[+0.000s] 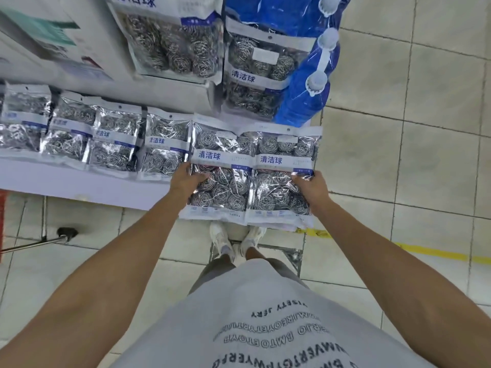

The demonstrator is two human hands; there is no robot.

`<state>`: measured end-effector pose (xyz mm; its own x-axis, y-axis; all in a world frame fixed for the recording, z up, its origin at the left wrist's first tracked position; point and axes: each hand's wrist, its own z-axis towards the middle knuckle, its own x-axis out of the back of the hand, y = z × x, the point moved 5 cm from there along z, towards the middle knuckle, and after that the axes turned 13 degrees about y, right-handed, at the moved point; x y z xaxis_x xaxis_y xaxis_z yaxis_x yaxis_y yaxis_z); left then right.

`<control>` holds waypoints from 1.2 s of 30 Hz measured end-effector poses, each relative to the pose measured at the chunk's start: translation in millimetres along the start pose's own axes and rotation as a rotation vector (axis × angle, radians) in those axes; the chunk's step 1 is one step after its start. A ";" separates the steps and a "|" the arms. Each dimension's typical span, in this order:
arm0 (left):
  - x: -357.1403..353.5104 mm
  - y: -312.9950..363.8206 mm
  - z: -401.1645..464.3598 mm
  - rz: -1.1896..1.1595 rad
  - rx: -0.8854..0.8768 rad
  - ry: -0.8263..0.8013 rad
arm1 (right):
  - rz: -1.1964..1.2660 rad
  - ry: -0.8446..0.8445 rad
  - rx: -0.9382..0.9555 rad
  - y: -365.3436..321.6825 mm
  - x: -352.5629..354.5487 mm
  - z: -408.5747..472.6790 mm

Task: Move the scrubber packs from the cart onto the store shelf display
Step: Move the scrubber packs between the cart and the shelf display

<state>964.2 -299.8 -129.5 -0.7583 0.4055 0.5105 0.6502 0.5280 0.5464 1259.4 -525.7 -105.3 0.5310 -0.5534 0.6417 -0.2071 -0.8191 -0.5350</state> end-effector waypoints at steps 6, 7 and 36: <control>16.5 8.9 -25.7 0.173 -0.199 0.023 | -0.382 0.083 0.376 -22.6 16.3 -27.5; 23.1 8.5 -32.6 0.193 -0.214 0.036 | -0.448 0.080 0.464 -29.9 15.2 -36.4; 280.3 -237.3 -264.7 0.139 0.176 0.995 | -0.648 -0.837 1.973 -150.7 -212.2 -470.2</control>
<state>610.1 -509.0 59.7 -0.2405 -0.2906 0.9261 0.6524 0.6581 0.3759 791.5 -355.9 97.5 0.3982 0.2517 0.8821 0.6308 0.6230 -0.4625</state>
